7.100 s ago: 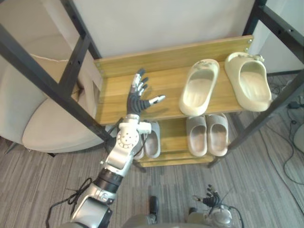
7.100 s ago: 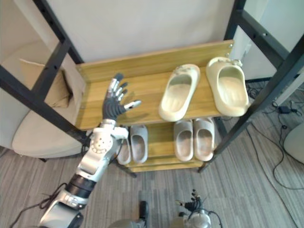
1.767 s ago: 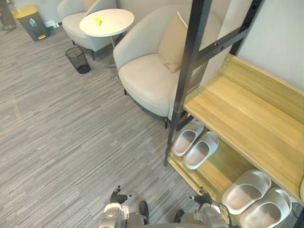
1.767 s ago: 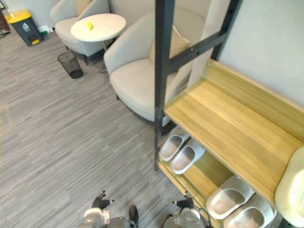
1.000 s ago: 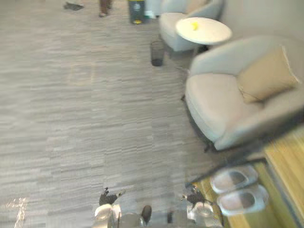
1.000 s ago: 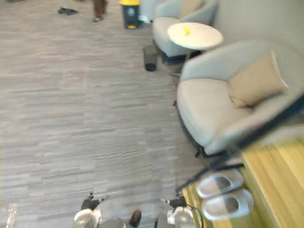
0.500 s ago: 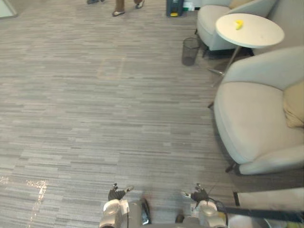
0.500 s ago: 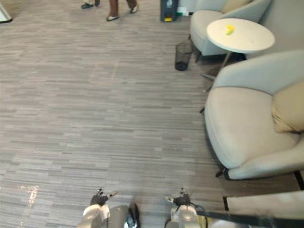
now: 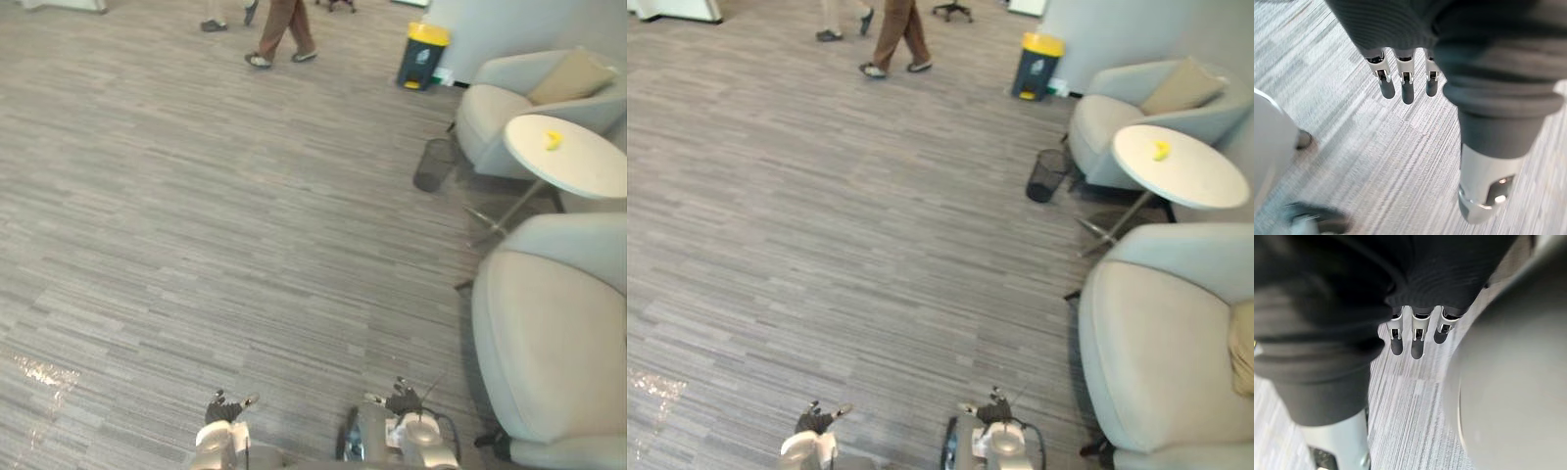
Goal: Organize the slippers on the shoe rack
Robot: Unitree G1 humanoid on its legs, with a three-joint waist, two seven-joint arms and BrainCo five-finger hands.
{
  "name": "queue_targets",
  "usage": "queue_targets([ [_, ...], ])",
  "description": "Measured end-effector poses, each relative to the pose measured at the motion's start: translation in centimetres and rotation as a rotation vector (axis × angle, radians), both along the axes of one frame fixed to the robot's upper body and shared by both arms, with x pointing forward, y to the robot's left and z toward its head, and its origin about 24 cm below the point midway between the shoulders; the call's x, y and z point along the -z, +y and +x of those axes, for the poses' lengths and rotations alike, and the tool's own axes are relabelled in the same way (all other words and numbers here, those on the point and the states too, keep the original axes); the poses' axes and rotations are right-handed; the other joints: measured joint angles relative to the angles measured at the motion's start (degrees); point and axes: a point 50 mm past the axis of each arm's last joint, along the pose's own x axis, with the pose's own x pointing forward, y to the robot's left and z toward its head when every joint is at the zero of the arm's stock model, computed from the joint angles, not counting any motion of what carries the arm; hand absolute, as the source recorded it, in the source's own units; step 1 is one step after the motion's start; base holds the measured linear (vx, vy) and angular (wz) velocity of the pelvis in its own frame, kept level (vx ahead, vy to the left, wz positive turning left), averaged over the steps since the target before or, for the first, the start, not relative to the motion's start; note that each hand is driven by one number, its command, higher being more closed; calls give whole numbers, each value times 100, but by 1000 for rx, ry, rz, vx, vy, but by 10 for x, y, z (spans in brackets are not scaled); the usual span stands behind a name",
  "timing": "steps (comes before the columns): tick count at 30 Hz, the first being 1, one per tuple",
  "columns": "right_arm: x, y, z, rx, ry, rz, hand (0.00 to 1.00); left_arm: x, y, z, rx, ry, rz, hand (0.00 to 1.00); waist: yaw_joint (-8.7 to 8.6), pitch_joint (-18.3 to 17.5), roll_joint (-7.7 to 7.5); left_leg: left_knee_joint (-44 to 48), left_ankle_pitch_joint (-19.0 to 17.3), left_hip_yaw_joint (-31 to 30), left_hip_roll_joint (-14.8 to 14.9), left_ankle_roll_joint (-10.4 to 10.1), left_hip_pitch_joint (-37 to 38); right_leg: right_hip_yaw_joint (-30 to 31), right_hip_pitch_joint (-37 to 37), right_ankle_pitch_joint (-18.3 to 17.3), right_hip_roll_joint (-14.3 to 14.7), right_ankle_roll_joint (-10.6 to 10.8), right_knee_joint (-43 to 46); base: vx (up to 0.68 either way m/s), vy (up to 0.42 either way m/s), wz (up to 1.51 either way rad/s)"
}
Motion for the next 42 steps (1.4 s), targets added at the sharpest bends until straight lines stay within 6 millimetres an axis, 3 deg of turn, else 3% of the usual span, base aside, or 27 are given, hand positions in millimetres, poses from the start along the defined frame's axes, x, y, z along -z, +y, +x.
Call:
queue_targets([
  [1, 1, -5, 0, 7, 13, -11, 0, 2, -9, -3, -3, 5, -24, 0, 72, -63, 149, 42, 190, -226, 99, -248, -3, -211, -14, -156, -41, -173, 293, 456, -104, 52],
  [2, 1, -7, 0, 8, 18, -13, 0, 1, -11, -1, -4, -1, -30, 0, 42, -39, 169, 133, 312, -353, 91, -254, 29, -306, -67, -227, -98, -187, 616, 709, -237, 75],
  [3, 0, -6, 2, -8, 7, -18, 0, 2, -11, -2, -9, 4, -33, 0, -51, -57, 210, 854, 358, -490, 110, -274, -126, -401, 32, -394, -25, 40, 640, 550, -245, 77],
  [5, 1, -1, 1, -26, 14, -13, 0, 1, -5, -4, -41, -5, -26, 0, -44, -76, 289, 3176, 631, -394, 294, -559, -1006, -471, 852, -621, 172, -213, -234, 464, -169, 34],
  [7, 1, 8, 3, -45, 15, 4, 0, -2, -1, 0, -55, -29, -16, 0, 139, -17, 392, 4652, 507, -62, 718, -610, -1853, -421, 1380, -673, 440, -311, -626, 426, -60, -24],
  [8, 2, 12, 1, -46, 23, 15, 0, -5, 2, 3, -64, -49, -11, 0, 179, 41, 303, 4877, 396, 124, 839, -503, -2235, -403, 1767, -684, 450, -324, -891, 553, -70, -8],
  [10, 5, 19, -4, -41, 42, 34, 0, -10, 7, 6, -81, -88, -3, 0, 246, 76, 224, 4601, 271, 400, 956, -423, -2625, -375, 2207, -686, 401, -317, -1254, 426, -10, -8],
  [12, 5, 19, -4, -29, 46, 35, 0, -12, 10, 7, -98, -106, 4, 0, 278, 142, 164, 3471, 210, 733, 992, -406, -2956, -371, 2623, -706, 264, -242, -1592, 395, 120, -10],
  [14, 5, 16, -6, -16, 51, 29, 0, -12, 11, 7, -115, -113, 5, 0, 326, 135, 154, 1786, 686, 818, 877, -320, -3127, -406, 2961, -886, 46, 109, -1846, 389, 190, -2],
  [16, 7, 16, -9, -9, 65, 28, 0, -11, 11, 5, -121, -106, 0, 0, 408, 94, 152, 1670, 1343, 850, 774, -155, -3125, -384, 3141, -1056, -79, 314, -1928, 370, 256, 4],
  [18, 8, 15, -12, 4, 73, 28, 0, -12, 18, 4, -138, -107, 15, 0, 458, 35, -82, 1950, 865, 994, 494, 40, -3201, -367, 3114, -1146, -418, 370, -1681, 568, 369, 11],
  [20, 8, 13, -11, 20, 71, 24, 0, -8, 20, -2, -148, -80, 14, 0, 516, 32, -106, 2056, 611, 1049, 375, 172, -3023, -243, 2749, -1079, -615, 479, -590, 473, 297, -2],
  [21, 8, 12, -12, 18, 74, 21, 0, -6, 20, -3, -145, -63, 11, 0, 500, 55, -104, 2048, 416, 1065, 291, 251, -2729, 34, 2248, -774, -753, 656, 755, 471, 292, 8],
  [22, 8, 9, -14, 13, 78, 15, 0, -6, 21, -3, -137, -53, 13, 0, 477, 117, -115, 1994, 261, 1061, 201, 292, -2349, 340, 1808, -446, -796, 612, 2051, 478, 268, 18],
  [24, 9, 11, -17, 14, 79, 22, 0, -5, 22, -4, -131, -39, 15, 0, 413, 126, -140, 1723, 160, 1016, 54, 330, -1685, 553, 1123, -512, -700, 692, 3510, 485, 170, 34],
  [25, 9, 10, -16, 13, 73, 21, 0, -5, 21, -3, -130, -42, 14, 0, 388, 113, -161, 1593, 156, 978, 21, 336, -1500, 540, 937, -552, -651, 716, 3678, 548, 109, 47],
  [28, 5, 9, -10, 23, 34, 26, 0, -7, 14, 7, -103, -61, -1, 0, 307, 107, -176, 978, 44, 772, 12, 382, -839, 74, 0, -760, -322, 615, 3148, 411, 24, 40],
  [30, 2, 4, -6, 53, 12, 23, 0, -6, 10, 7, -103, -53, -12, 0, 243, 115, -167, 772, -142, 669, 15, 321, -466, -294, -310, -734, -132, 612, 1845, 478, -4, 24],
  [32, 2, 1, -6, 69, 16, 22, 0, -5, 8, 6, -103, -48, -16, 0, 195, 113, -180, 446, -228, 636, -49, 271, -105, -429, -251, -430, 29, 452, 277, 485, -33, 26],
  [33, 2, -2, -7, 87, 15, 21, 0, -3, 6, 4, -102, -39, -25, 0, 116, 118, -166, 166, -269, 485, -113, 205, 203, -340, -231, 11, 126, 187, -339, 631, -75, 60],
  [34, 1, -5, -6, 91, 11, 14, 0, -2, 1, 3, -100, -32, -37, 0, 42, 23, -79, -2, -282, 211, -23, 189, 381, -335, -186, 323, 215, -185, -232, 764, -103, 75],
  [35, 2, -7, -6, 93, 14, 8, 0, -2, 0, 2, -99, -29, -41, 0, 29, -48, 34, 132, -260, -17, 81, 160, 346, -481, -202, 126, 248, -241, -95, 542, -95, 68],
  [36, 2, -7, -6, 93, 14, 8, 0, -2, -1, 5, -94, -33, -44, 0, 53, -43, 114, 569, -248, -249, 163, 142, 151, -572, -177, -86, 269, -286, 7, 656, -166, 45],
  [38, 0, -8, -1, 88, 3, 6, 0, -1, -3, 4, -99, -24, -52, 0, 36, 61, 321, 2324, -22, -499, 249, -230, -401, -718, 241, -373, 453, -371, -56, 696, -172, 16],
  [39, 0, -6, -1, 73, 4, 8, 0, 0, 1, -1, -123, -13, -51, 0, 80, 92, 424, 4007, 701, -593, 366, -796, -1080, -666, 730, -507, 649, -460, -346, 597, -83, -25],
  [40, 3, 1, -4, 71, 25, 25, 0, 1, 6, -6, -136, -9, -39, 0, 141, 136, 428, 5086, 740, -496, 537, -739, -1589, -551, 1198, -597, 802, -522, -593, 595, -59, -32],
  [42, 7, 10, -9, 45, 62, 43, 0, -2, 12, -7, -135, -24, -22, 0, 207, 211, 295, 5709, 637, -324, 652, -561, -2266, -359, 1914, -693, 853, -537, -1015, 582, -44, -33],
])
